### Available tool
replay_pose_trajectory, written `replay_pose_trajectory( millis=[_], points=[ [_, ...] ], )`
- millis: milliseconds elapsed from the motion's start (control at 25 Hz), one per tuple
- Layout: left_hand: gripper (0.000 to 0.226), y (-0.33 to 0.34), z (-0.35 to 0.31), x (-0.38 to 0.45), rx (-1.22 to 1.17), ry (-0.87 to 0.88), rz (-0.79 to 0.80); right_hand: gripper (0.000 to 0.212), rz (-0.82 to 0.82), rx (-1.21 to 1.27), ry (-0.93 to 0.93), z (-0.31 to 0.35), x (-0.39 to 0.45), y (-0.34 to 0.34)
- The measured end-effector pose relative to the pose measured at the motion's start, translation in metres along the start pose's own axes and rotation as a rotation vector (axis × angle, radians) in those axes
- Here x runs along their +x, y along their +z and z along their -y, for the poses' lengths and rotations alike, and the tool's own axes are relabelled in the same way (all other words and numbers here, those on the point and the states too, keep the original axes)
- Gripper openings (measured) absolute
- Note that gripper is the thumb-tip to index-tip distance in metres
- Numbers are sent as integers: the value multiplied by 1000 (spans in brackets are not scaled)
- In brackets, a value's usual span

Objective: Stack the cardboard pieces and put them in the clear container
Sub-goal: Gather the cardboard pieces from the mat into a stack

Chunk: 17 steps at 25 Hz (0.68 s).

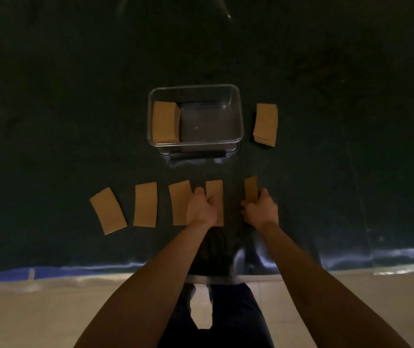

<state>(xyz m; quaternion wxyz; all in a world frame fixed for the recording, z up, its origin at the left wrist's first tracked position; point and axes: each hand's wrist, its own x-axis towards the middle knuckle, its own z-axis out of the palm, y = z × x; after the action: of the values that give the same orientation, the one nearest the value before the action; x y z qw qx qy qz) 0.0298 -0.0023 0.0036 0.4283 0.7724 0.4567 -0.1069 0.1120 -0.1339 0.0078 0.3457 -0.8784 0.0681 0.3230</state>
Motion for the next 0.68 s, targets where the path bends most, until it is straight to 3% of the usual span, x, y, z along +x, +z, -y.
replay_pose_trajectory(
  millis=[160, 240, 320, 480, 680],
  points=[
    [33, -38, 26, 8, -155, -124, -182, 35, 159, 373, 35, 13, -7, 10],
    [50, -46, 39, 9, -149, -195, -196, 46, 253, 501, 58, 18, -13, 21],
    [59, -40, 45, 8, -72, -230, -172, 41, 307, 614, 112, 20, -16, 28],
    [34, -33, 46, 11, 18, -199, -230, 17, 291, 719, 197, 17, -19, 31],
    [35, -40, 45, 16, -140, -252, -172, 25, 285, 659, 180, 19, -24, 28]
  ],
)
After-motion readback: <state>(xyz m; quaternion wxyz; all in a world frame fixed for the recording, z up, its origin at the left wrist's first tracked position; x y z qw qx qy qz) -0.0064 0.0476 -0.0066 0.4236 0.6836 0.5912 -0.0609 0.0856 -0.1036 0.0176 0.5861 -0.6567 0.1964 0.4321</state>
